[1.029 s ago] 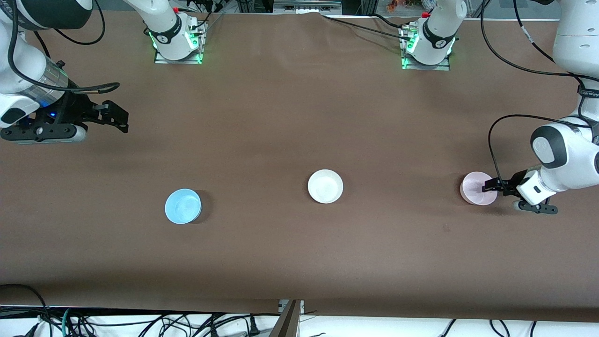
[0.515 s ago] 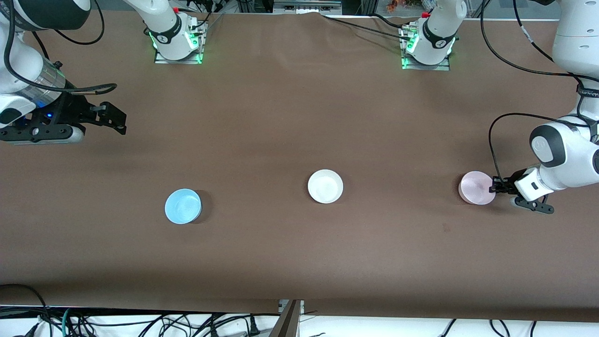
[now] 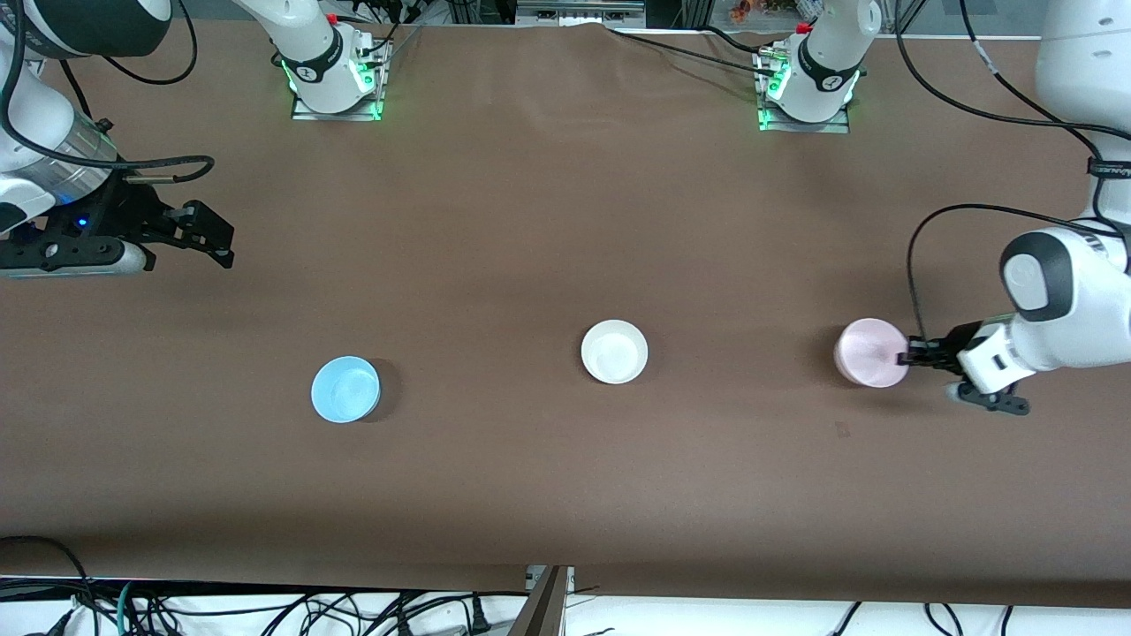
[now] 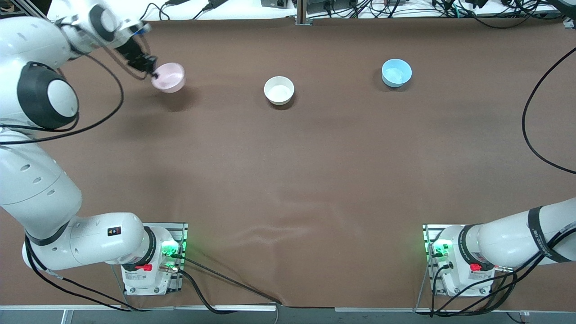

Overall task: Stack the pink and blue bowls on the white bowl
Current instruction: 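Carry the pink bowl with the left gripper onto the white bowl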

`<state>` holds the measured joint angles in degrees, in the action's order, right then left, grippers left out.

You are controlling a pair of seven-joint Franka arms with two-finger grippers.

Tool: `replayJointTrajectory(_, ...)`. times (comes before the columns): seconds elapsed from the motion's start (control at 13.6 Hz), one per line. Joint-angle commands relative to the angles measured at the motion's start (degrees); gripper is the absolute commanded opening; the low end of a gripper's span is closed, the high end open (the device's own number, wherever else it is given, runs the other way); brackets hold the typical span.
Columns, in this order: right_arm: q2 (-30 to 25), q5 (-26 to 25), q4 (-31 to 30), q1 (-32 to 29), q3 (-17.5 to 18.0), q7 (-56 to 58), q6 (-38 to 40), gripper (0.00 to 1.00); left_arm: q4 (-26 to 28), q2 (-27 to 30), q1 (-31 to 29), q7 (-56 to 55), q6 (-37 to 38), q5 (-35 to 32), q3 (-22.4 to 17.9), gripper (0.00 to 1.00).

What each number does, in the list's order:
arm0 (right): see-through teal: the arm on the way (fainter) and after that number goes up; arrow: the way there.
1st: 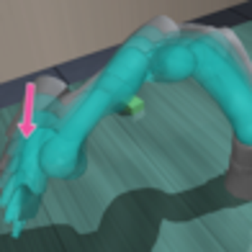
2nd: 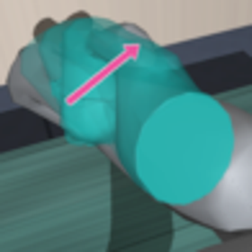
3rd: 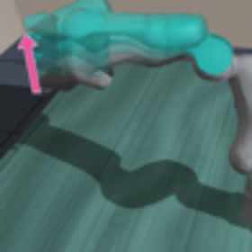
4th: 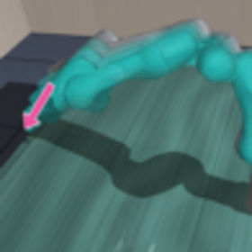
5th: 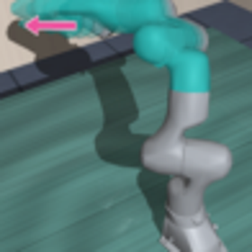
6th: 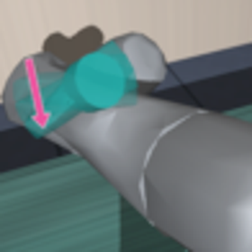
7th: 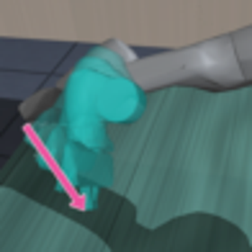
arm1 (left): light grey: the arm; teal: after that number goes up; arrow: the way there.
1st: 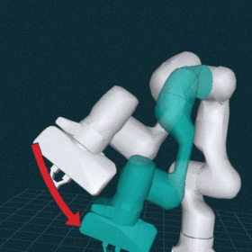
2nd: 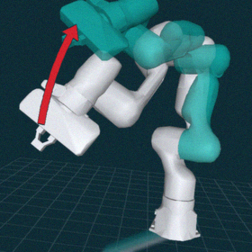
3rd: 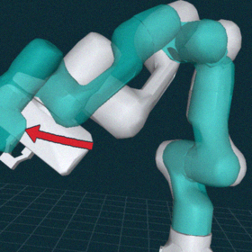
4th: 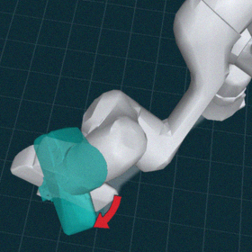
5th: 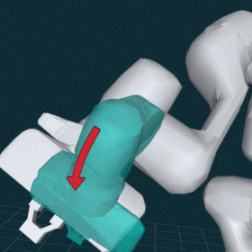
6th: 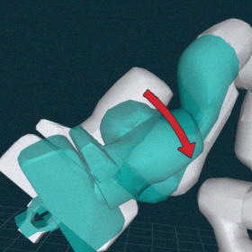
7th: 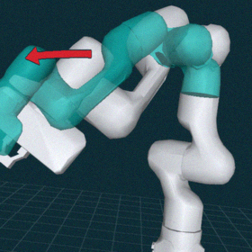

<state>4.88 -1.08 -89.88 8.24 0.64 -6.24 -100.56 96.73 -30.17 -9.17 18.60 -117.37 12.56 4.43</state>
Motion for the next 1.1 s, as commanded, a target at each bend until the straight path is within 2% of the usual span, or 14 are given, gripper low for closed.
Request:
replayJointTrajectory(0.0, -0.3, -1.1, -0.5, -0.6, 0.3, -0.4, -0.1, 1.0, -0.9, 1.0, 4.8, -17.1, 1.5, 0.7, 5.2, 0.0)
replayJointTrajectory(0.15, -0.1, -0.9, -0.5, -0.7, 0.2, -0.4, -0.1, 1.0, -2.2, 1.3, 9.5, -30.9, 1.2, -0.6, 8.8, 0.0)
replayJointTrajectory(0.29, 0.5, -1.0, -0.4, -0.8, -0.4, 0.1, -0.3, 1.0, -3.2, 0.5, 14.9, -40.9, 0.8, -0.9, 9.0, 0.0)
replayJointTrajectory(0.81, 5.5, -1.4, -0.5, -0.2, -0.3, 0.3, -0.4, 1.0, -4.4, -5.6, 22.7, -50.0, -12.3, -0.6, 9.4, 0.0)
replayJointTrajectory(1.03, 6.8, -1.3, -0.6, -0.4, -0.2, 1.2, -0.3, 1.0, -4.4, -7.2, 24.0, -51.4, -13.8, -0.4, 9.5, 0.0)
